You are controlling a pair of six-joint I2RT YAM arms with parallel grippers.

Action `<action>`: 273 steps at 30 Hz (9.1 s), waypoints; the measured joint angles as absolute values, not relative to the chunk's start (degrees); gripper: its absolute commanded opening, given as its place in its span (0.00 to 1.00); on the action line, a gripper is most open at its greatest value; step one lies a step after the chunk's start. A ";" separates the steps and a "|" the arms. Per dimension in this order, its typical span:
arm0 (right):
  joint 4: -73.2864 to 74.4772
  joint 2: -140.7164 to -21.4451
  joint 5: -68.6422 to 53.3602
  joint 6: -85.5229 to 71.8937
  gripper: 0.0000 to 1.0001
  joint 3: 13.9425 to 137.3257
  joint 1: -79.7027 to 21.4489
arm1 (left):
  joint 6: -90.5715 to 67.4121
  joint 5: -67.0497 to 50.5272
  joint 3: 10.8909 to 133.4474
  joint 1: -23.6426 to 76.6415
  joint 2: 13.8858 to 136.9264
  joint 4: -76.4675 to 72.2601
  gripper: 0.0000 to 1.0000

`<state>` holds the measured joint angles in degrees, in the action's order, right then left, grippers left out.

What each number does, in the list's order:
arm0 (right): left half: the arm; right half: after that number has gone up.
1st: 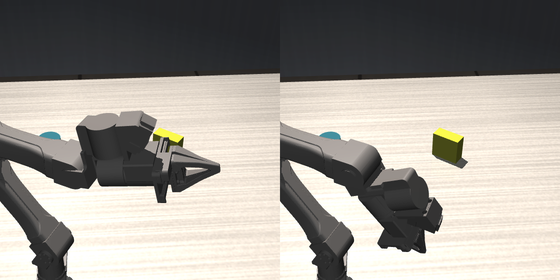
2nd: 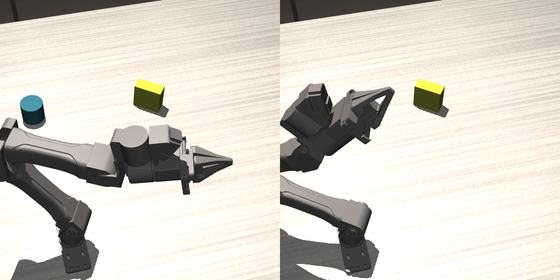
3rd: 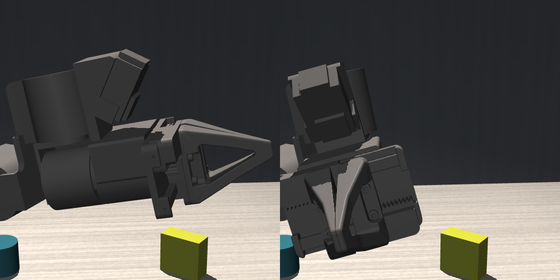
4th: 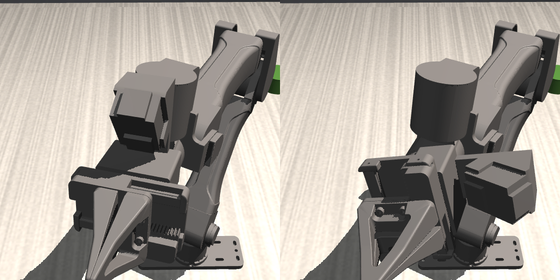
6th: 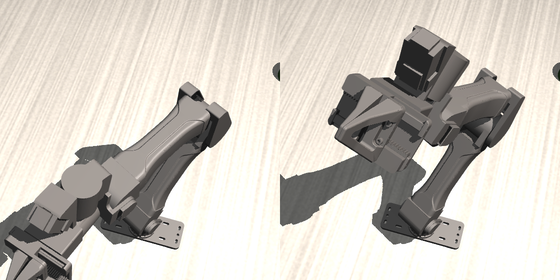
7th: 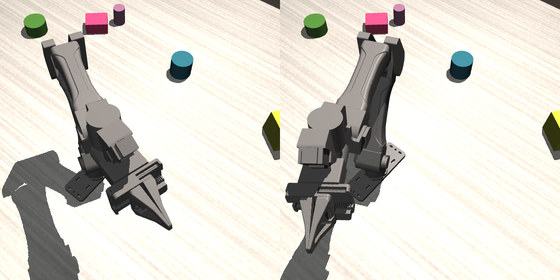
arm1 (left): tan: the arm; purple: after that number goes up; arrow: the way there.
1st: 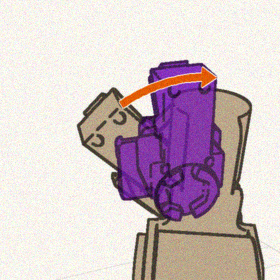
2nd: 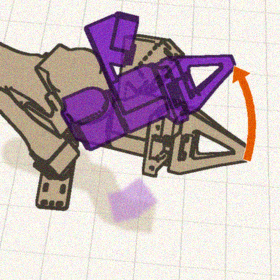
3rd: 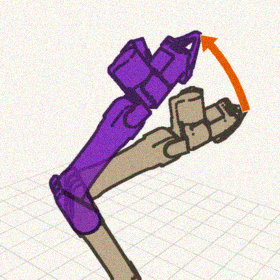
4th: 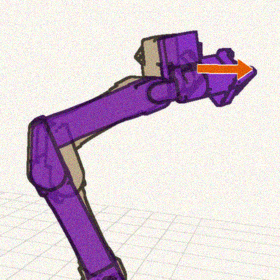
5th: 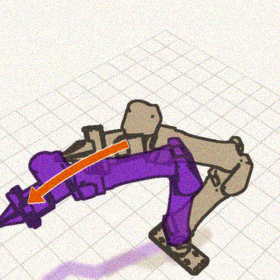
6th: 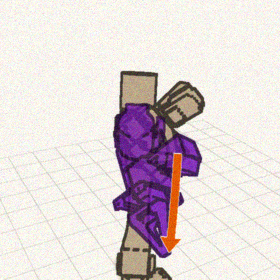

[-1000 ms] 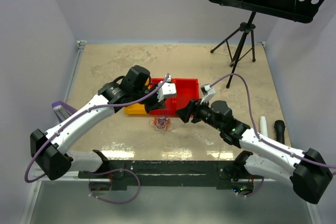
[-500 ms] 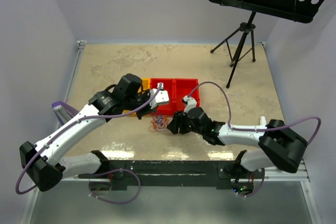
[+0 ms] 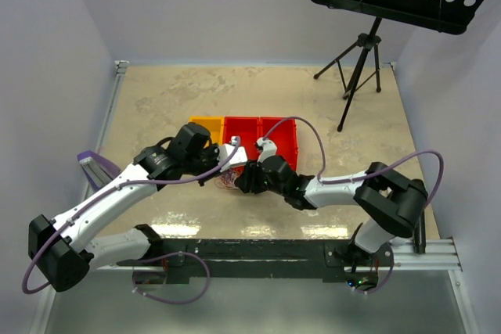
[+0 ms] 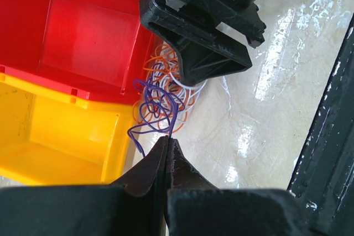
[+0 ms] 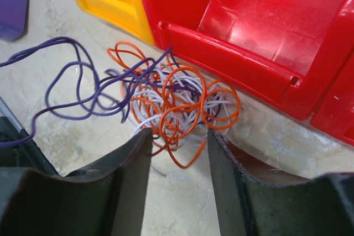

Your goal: Untangle the cables

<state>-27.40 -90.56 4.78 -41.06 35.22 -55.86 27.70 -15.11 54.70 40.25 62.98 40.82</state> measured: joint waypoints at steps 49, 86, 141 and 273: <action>26.41 -45.43 28.03 -62.92 0.00 36.86 -58.61 | 30.39 30.41 69.43 27.05 50.81 14.02 0.00; 4.60 -56.05 10.94 -58.50 0.00 26.48 -64.51 | 22.13 9.04 57.95 27.00 64.36 16.67 0.00; -1.80 -44.45 9.67 -63.90 0.00 22.04 -64.51 | 39.42 -35.20 48.01 36.77 69.36 36.38 0.89; 5.82 -48.47 13.93 -68.03 0.00 20.03 -64.60 | 15.33 5.34 51.72 26.89 84.62 9.08 0.44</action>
